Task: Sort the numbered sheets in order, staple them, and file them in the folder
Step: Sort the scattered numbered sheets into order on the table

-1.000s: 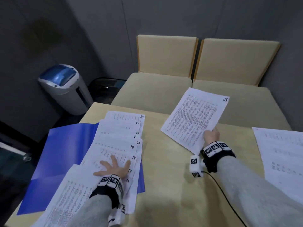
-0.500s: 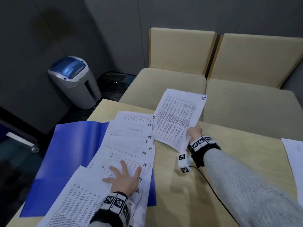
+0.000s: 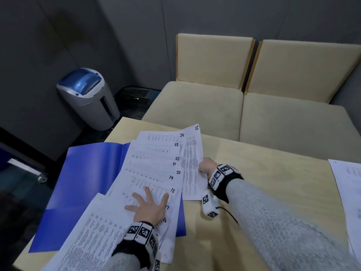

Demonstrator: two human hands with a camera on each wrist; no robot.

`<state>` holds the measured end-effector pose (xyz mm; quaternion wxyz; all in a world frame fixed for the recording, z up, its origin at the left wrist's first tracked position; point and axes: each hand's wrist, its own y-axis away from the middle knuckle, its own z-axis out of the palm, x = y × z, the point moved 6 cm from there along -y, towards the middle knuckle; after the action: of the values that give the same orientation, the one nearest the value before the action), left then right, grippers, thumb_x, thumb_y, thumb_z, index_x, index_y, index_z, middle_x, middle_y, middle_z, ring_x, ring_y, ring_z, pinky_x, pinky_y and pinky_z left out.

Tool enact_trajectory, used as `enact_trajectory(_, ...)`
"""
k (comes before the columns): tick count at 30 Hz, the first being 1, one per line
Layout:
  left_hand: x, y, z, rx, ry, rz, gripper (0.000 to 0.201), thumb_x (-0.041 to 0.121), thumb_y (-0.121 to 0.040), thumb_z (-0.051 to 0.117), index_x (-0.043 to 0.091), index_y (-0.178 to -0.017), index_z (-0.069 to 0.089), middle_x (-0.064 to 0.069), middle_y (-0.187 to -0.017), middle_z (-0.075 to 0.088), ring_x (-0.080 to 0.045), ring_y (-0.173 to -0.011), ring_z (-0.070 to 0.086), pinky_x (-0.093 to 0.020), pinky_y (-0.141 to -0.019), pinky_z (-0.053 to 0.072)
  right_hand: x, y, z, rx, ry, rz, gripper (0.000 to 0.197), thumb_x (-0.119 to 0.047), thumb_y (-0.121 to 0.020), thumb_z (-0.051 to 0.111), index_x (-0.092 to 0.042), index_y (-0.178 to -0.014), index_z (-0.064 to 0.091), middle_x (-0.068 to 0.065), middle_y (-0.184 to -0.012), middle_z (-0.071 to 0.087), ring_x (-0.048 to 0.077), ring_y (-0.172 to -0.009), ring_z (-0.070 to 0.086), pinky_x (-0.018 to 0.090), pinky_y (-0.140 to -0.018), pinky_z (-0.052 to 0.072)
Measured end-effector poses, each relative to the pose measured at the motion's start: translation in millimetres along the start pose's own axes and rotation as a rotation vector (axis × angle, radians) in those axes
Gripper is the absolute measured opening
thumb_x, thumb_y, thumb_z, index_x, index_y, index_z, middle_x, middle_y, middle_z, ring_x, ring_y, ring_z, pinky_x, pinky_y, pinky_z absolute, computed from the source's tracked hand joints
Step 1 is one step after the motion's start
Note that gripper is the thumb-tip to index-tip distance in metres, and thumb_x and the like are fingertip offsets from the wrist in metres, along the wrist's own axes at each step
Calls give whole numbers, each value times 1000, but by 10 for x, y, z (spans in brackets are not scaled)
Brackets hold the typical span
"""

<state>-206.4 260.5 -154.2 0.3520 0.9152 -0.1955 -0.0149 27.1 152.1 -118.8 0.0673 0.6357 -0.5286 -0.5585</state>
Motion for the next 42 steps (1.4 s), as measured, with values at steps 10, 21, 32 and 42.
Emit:
enact_trajectory(10,-142,496,-654,474,123,227,50,16,-96,36,17,-145,28,-12,-148,25,-33,-127,33,-45,-86,45,245,329,-100,297,-118,-52,35,-3,-95,34,-4,-126,51,16,-125,58,33,-112,55,34,-91,44)
enact_trajectory(21,-1344,34,-758,267,63,56,122,65,-53,80,22,-147,16,-14,-139,28,-32,-132,27,-49,-107,29,927,623,-499,526,-187,83,29,-12,-95,39,-8,-120,53,17,-117,62,33,-92,58,36,-82,48)
enact_trajectory(32,-1096,-170,-836,159,-13,-59,108,49,-49,88,20,-131,25,-12,-133,36,-31,-127,35,-45,-105,38,613,575,-1220,800,-553,30,46,5,-92,35,-6,-135,44,16,-132,55,36,-116,55,34,-92,42)
enact_trajectory(42,-345,-123,-1271,319,-175,67,119,66,-72,65,22,-150,-13,-12,-158,2,-33,-143,12,-57,-111,17,155,-132,-1001,733,-739,-57,53,7,-87,31,-12,-134,46,12,-124,61,31,-109,59,30,-86,44)
